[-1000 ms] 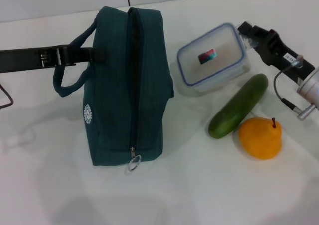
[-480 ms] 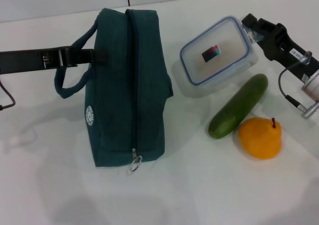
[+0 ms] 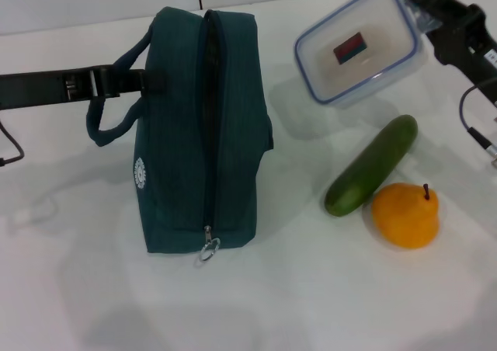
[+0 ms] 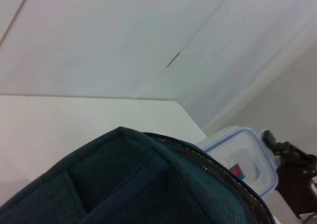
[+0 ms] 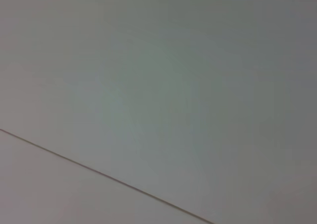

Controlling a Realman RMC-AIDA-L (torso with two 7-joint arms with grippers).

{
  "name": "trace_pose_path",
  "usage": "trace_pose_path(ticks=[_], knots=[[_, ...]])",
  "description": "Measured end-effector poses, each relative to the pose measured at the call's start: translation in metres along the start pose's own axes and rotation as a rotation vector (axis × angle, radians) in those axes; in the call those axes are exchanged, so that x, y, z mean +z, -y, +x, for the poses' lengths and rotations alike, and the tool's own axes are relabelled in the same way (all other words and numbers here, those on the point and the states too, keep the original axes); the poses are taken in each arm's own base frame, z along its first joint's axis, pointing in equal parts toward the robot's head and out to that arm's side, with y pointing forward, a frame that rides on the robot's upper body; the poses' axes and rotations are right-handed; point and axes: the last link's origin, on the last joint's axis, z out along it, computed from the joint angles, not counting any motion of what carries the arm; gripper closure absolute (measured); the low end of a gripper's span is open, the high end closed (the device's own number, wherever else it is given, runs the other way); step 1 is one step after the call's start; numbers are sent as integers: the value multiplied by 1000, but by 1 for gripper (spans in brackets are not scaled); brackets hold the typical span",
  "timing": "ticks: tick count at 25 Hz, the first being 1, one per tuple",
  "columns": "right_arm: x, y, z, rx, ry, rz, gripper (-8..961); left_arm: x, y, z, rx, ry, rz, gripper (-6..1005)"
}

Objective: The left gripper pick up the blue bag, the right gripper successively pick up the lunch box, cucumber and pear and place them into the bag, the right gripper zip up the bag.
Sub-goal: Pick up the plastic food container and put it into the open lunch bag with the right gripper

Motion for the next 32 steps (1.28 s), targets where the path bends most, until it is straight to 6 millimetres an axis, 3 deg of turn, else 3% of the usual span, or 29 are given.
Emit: trace_pose_path(ticks=[10,20,32], knots=[[8,-17,-10,-8,36,-111,857,3,-1,2,7,0,-1,929],[45,-34,-10,-16,13,-213,857,18,-11,6,35,42,-26,929],[70,-46,-6,-21,-17,-271,856,35,-20,9,60,81,-35,929]])
